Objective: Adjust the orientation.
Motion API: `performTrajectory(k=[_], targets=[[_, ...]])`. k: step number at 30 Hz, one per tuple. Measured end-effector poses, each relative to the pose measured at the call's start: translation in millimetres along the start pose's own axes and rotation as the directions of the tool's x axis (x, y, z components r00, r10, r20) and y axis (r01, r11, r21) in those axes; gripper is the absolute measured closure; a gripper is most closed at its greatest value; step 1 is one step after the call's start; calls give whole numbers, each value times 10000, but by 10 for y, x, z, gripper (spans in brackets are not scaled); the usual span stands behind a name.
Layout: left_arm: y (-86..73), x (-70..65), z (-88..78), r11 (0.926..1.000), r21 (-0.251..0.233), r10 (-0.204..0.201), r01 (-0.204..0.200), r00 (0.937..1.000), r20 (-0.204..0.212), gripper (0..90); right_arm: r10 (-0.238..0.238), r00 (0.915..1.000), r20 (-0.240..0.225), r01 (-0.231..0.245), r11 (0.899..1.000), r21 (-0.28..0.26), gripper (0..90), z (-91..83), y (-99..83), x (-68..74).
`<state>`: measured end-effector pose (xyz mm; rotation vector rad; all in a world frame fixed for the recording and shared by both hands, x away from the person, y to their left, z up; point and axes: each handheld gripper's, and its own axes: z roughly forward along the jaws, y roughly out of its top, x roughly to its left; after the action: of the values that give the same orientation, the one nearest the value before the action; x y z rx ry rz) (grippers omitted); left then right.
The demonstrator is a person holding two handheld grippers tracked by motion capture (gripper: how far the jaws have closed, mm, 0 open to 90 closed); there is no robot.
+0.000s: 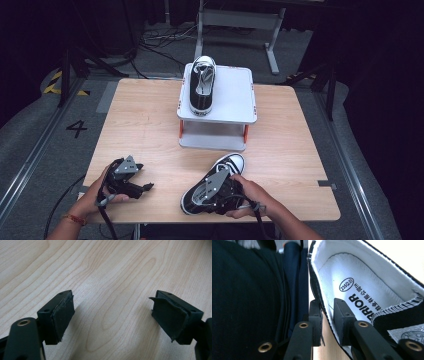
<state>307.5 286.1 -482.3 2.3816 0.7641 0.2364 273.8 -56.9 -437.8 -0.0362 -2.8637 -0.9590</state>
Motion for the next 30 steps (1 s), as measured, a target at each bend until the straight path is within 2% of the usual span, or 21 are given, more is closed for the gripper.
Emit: performTrajectory(k=[3, 7, 8, 12, 13, 16, 17, 22, 24, 25, 27, 30], targets=[[0, -1, 0, 10000, 0, -3, 3, 10000, -8, 183, -195, 9998, 107, 189, 9985, 507, 766, 77, 28, 66], [0, -1, 0, 10000, 2, -2, 2, 10000, -5, 183, -8, 9999, 144, 3, 9994, 332, 726, 99, 38, 62], [0, -1, 0, 10000, 1, -3, 3, 10000, -4, 182, 113, 9998, 186, -119, 9995, 293, 714, 98, 42, 64], [-1, -3, 0, 10000, -3, -20, 20, 10000, -11, 183, 485, 9979, 431, -498, 9983, 292, 568, 128, 122, 84], [0, -3, 0, 10000, -5, -24, 24, 10000, -14, 183, 542, 9975, 446, -562, 9975, 426, 549, 143, 170, 91], [-1, -4, 0, 10000, -4, -27, 27, 10000, -14, 183, 876, 9960, 147, -880, 9955, 338, 575, 172, 252, 95], [-1, -3, 0, 10000, -6, -24, 24, 10000, -17, 183, 980, 9949, 219, -989, 9941, 448, 555, 190, 285, 103], [-2, -6, 0, 10000, 9, -49, 49, 10000, 4, 183, 1805, 9836, 61, -1803, 9790, 951, 512, 325, 400, 79], [-1, -5, -1, 10000, 6, -37, 37, 10000, -2, 183, 2148, 9766, 128, -2148, 9698, 1158, 502, 394, 424, 54], [-2, -6, -1, 10000, 9, -46, 46, 10000, 4, 183, 2529, 9675, 61, -2518, 9605, 1183, 511, 429, 436, 42], [-1, -4, -1, 10000, 6, -28, 28, 10000, -12, 183, 2680, 9634, 13, -2659, 9554, 1285, 515, 468, 456, 26], [-2, -6, -1, 10000, 9, -46, 46, 10000, 7, 183, 2694, 9630, -33, -2666, 9544, 1343, 563, 485, 498, 17]])
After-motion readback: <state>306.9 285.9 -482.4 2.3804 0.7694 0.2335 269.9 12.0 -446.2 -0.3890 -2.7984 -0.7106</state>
